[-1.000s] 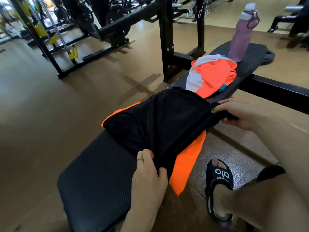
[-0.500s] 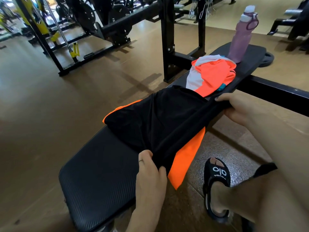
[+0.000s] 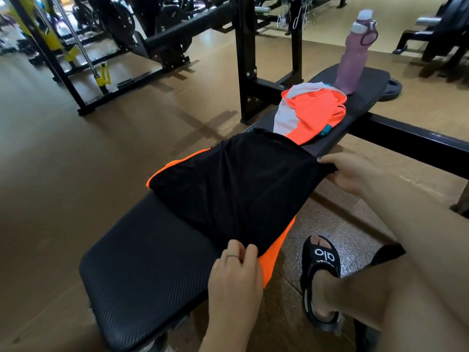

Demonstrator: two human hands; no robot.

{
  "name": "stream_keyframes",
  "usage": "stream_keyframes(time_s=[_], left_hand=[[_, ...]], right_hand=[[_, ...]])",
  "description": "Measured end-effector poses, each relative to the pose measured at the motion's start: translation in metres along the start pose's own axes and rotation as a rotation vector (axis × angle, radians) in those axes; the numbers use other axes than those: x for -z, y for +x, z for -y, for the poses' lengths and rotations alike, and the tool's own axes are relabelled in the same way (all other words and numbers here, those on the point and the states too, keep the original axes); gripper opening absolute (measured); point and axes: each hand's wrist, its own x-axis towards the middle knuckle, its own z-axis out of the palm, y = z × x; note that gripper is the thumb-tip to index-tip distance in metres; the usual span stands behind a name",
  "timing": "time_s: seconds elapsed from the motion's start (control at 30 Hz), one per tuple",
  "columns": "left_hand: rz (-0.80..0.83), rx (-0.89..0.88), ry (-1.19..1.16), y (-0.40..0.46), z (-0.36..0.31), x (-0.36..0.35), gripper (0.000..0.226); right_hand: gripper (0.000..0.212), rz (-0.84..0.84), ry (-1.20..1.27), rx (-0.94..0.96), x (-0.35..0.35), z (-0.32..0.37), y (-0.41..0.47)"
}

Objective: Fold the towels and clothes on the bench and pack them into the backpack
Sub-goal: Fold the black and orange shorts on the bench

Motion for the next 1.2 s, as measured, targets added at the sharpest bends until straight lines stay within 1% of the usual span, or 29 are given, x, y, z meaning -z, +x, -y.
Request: stream_keyframes(time_s=[0.07,0.13,0.17,0.23,0.37,0.4,0.47,0.53,0.6,0.67,0.73,0.8,0.87,0.9,0.93,1.0,1.07,1.13,1.2], left_hand=[[-0.003,-0.074,0.054,-0.002,-0.002,-0.004,0.011],[0.006,-0.093,0.082,-0.003,-0.001,-0.010,0.008],[0.006,-0.087,0.082,-0.003,0.000,-0.011,0.006],[-0.002,-0.052,0.066,-0.004,0.000,-0.012,0.005],[-0.030,0.037,0.012,-0.008,-0.002,-0.012,0.004],[-0.027,0.070,-0.011,-0.008,-0.003,-0.013,0.006],[-0.016,0.170,-0.080,-0.009,-0.003,-0.011,0.020],[0.010,0.284,-0.129,-0.009,-0.003,-0.013,0.031],[0.023,0.341,-0.151,-0.010,-0.003,-0.015,0.037],[0.015,0.292,-0.131,-0.013,-0.004,-0.017,0.040],[-0.015,0.190,-0.089,-0.018,-0.003,-0.016,0.040],[-0.042,0.099,-0.057,-0.023,0.002,-0.016,0.033],[-0.057,0.025,-0.032,-0.028,0.008,-0.017,0.024],[-0.050,-0.001,-0.025,-0.030,0.010,-0.017,0.022],[-0.030,-0.015,-0.028,-0.029,0.011,-0.017,0.024],[0.038,-0.008,-0.055,-0.027,0.011,-0.017,0.031],[0.117,0.018,-0.084,-0.023,0.010,-0.016,0.032],[0.177,0.000,-0.107,-0.023,0.010,-0.016,0.026],[0.208,-0.056,-0.132,-0.023,0.012,-0.012,0.019]], right_hand=[[0.020,0.063,-0.105,-0.119,0.001,-0.005,-0.008],[0.021,0.129,-0.190,-0.221,0.002,-0.010,-0.016],[0.022,0.150,-0.188,-0.233,0.001,-0.012,-0.019],[0.017,0.145,-0.151,-0.211,-0.003,-0.013,-0.021],[0.026,-0.035,0.095,-0.063,-0.010,-0.005,-0.017],[0.026,-0.071,0.132,-0.030,-0.010,-0.003,-0.016],[0.024,-0.081,0.151,-0.022,-0.013,-0.001,-0.019],[0.021,-0.012,0.113,-0.090,-0.013,-0.005,-0.021],[0.018,0.066,0.071,-0.189,-0.014,-0.014,-0.023],[0.018,0.087,0.010,-0.228,-0.015,-0.021,-0.023],[0.023,0.050,-0.013,-0.190,-0.013,-0.021,-0.018],[0.028,-0.078,-0.018,-0.087,-0.007,-0.013,-0.011],[0.041,-0.221,-0.107,0.019,0.000,-0.009,-0.004],[0.041,-0.265,-0.186,0.050,0.003,-0.009,-0.002],[0.035,-0.288,-0.271,0.063,0.005,-0.011,0.000],[0.026,-0.276,-0.433,0.041,0.008,-0.016,0.001],[0.023,-0.270,-0.554,0.043,0.010,-0.019,0.003],[0.023,-0.264,-0.554,0.061,0.011,-0.018,0.006],[0.030,-0.231,-0.428,0.069,0.008,-0.011,0.006]])
